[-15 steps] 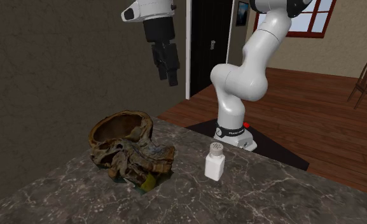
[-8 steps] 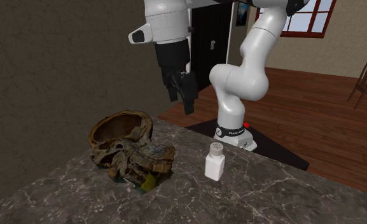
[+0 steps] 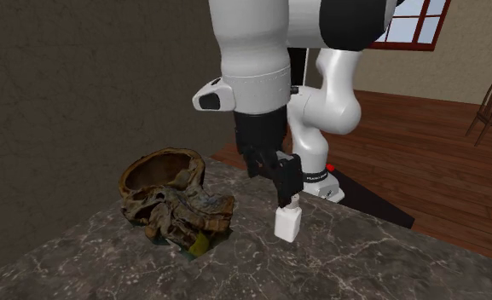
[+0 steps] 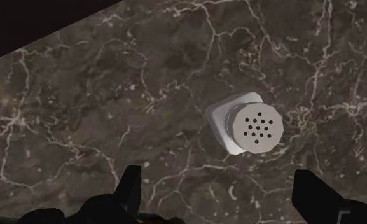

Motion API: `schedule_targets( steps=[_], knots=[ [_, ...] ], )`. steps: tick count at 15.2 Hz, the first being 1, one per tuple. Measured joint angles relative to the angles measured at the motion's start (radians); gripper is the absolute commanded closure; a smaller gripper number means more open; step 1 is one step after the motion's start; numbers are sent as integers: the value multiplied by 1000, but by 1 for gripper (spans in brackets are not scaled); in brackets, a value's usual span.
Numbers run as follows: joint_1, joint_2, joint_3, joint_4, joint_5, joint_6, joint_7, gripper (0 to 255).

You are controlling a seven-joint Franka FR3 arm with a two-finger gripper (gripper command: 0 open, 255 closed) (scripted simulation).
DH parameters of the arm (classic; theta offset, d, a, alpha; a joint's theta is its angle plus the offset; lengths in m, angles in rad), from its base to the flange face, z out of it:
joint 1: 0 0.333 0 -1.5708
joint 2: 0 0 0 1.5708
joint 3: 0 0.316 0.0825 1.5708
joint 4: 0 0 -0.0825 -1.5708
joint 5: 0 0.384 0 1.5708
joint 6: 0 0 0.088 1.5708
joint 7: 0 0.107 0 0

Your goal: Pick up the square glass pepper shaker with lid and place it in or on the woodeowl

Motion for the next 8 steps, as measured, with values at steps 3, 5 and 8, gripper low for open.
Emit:
schedule_targets(
  steps=[3,5,8],
  knots=[
    [17,58,52,8,0,38,43,0],
    [21,73,65,-7,3,67,52,0],
    [24,82,73,-40,7,108,53,0]
  ],
)
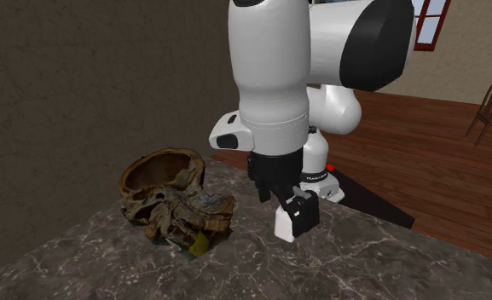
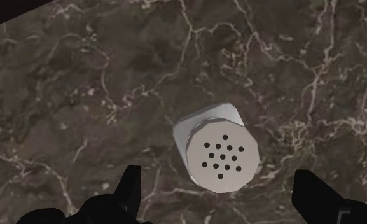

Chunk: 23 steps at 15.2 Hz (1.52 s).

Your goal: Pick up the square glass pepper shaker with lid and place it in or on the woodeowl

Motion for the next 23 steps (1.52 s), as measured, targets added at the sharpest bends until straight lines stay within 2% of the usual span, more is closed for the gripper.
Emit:
schedule_targets(
  steps=[8,9,19,23],
  knots=[
    [2,11,8,-26,4,37,2,0],
    [2,11,8,-26,4,37,2,255],
    [2,11,8,-26,4,38,2,255],
    [3,-11,-1,0,4,-10,1,255]
  ],
)
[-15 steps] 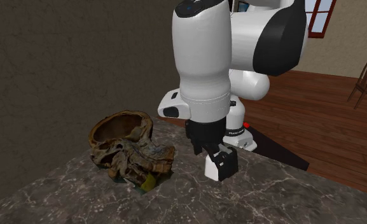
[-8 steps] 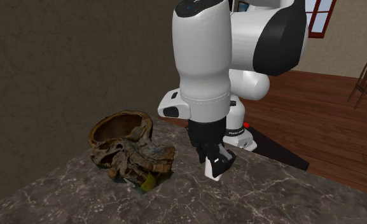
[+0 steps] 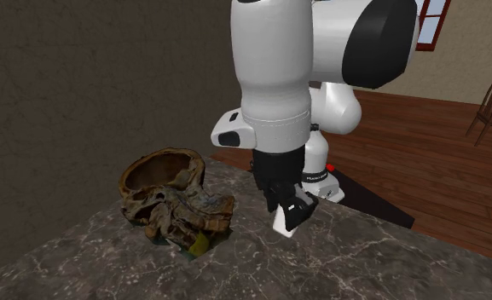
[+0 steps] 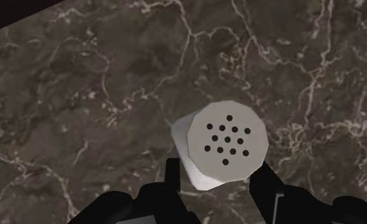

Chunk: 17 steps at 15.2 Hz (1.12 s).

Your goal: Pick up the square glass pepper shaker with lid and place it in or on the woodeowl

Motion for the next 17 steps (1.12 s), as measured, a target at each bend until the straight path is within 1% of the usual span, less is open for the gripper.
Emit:
schedule_targets(
  steps=[12,17],
  knots=[
    [-2,-61,-34,115,-8,-175,-4,255],
    [-4,-64,-42,178,-14,-242,2,255]
  ],
)
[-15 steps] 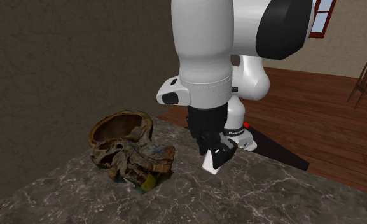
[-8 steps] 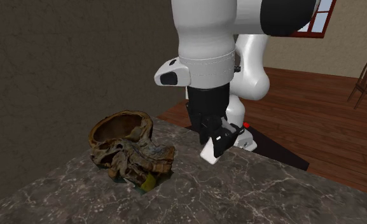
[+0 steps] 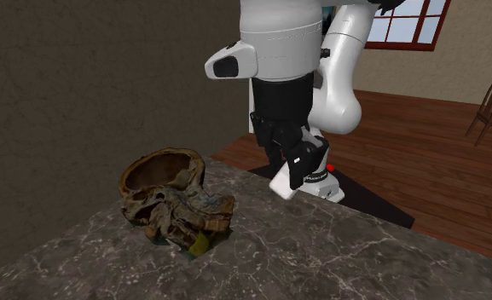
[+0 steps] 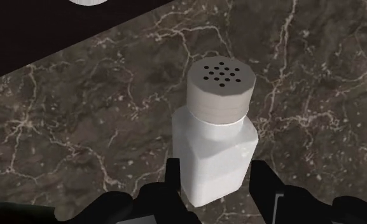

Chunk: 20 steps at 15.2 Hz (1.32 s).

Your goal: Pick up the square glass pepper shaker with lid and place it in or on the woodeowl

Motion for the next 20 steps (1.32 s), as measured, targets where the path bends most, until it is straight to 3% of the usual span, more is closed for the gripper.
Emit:
schedule_targets(
  steps=[12,20],
  knots=[
    [-6,-7,-23,151,-13,-158,7,255],
    [-77,107,-111,242,-105,-153,-120,255]
  ],
)
